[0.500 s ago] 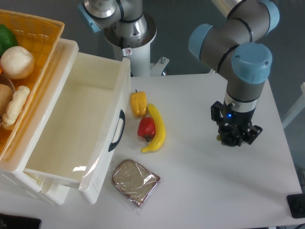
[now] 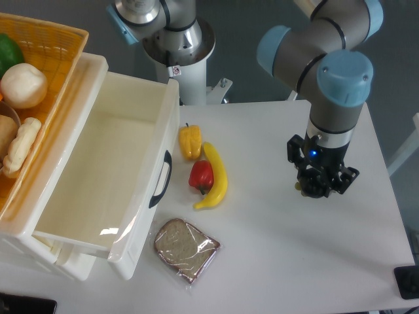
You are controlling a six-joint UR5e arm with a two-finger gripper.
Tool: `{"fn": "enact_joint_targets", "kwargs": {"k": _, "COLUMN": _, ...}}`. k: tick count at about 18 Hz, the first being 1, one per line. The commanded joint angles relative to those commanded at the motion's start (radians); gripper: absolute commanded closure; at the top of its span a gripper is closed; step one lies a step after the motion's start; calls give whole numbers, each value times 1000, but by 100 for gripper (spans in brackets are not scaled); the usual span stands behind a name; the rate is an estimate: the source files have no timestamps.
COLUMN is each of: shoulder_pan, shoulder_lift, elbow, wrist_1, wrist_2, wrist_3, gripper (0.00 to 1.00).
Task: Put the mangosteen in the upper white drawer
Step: 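Move the gripper toward the yellow pepper beside the drawer, then lower the gripper and grasp the dark mangosteen behind the yellow pepper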
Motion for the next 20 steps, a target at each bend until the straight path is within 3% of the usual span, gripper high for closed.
{"fn": "enact_joint_targets", "kwargs": {"k": 8, "shoulder_pan": -55, "shoulder_lift": 221, "elbow": -154, "wrist_1": -5, "wrist_2": -189, "wrist_3": 0, "gripper": 97}}
{"fn": "enact_joint_targets", "kwargs": {"k": 20, "shoulder_pan": -210, "shoulder_lift": 308, "elbow": -163, "wrist_1": -12, "wrist_2": -318, "wrist_3": -103, "gripper": 100}}
